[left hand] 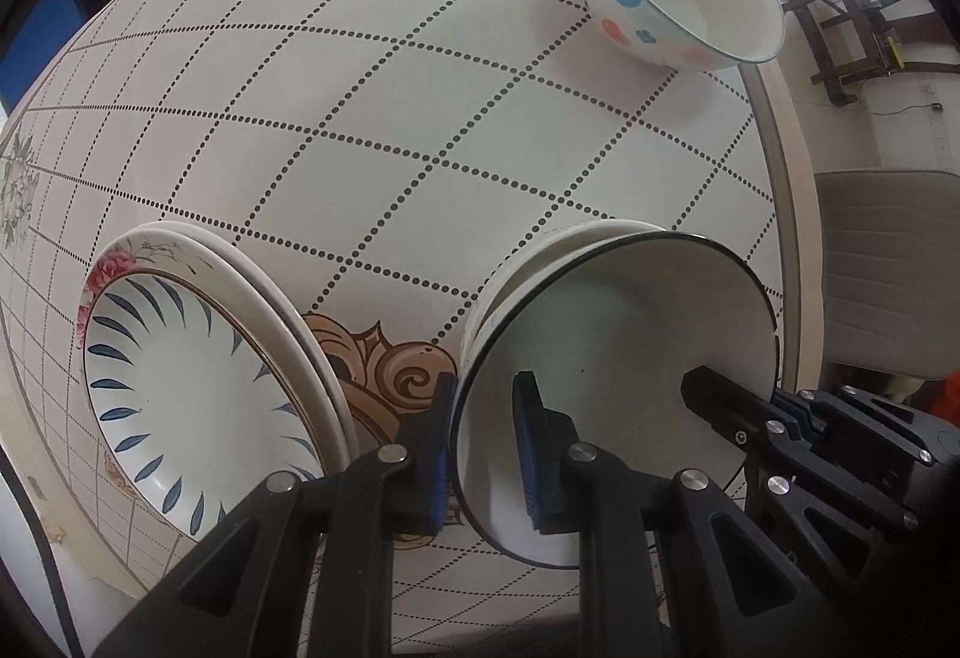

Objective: Organize plates and bowls

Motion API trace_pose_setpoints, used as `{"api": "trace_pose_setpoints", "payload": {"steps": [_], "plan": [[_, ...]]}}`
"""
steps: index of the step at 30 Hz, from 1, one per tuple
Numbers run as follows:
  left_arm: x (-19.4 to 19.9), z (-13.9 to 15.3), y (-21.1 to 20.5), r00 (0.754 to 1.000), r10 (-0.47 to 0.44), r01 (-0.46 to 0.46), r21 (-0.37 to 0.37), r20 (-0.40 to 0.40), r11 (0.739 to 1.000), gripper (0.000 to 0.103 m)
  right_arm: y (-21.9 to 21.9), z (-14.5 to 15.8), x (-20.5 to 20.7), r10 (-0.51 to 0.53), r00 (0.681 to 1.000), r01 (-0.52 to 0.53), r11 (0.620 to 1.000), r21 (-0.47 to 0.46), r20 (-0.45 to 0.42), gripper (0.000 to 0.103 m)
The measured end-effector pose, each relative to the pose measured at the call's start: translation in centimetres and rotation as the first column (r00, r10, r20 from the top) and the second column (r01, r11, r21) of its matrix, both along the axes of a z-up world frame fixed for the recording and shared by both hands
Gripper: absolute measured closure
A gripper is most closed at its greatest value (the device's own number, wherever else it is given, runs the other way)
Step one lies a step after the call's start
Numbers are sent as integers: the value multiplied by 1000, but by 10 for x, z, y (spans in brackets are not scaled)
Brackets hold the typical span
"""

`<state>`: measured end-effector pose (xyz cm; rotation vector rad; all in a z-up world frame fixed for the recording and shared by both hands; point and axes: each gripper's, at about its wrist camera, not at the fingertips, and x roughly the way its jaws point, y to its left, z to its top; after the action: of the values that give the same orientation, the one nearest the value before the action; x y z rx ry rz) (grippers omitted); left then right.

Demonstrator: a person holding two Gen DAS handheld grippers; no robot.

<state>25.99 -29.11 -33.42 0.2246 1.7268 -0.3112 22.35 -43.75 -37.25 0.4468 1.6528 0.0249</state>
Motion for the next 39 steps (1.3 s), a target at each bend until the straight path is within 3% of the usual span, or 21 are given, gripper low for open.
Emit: {"api": "trace_pose_setpoints", "payload": {"steps": [5,13,22,31,39], "plan": [[-1,-6,-7,1000,-3,3,24,-8,1000,87,1,-2,3,8,1000,-8,1000,-8,-13,94],[7,-15,1,997,48,-48,3,-68,999,87,-11,-5,8,-31,998,33,999,31,-59,94],[15,-9,10,996,56,-56,4,-64,998,87,-16,-5,8,-49,994,56,995,77,-97,91],[8,-7,8,997,51,-51,3,-61,999,87,-11,-1,3,-20,996,23,999,33,-91,90],[-1,-12,3,997,58,-58,10,-59,998,87,-29,-6,-4,-125,986,135,986,98,-108,94]]}}
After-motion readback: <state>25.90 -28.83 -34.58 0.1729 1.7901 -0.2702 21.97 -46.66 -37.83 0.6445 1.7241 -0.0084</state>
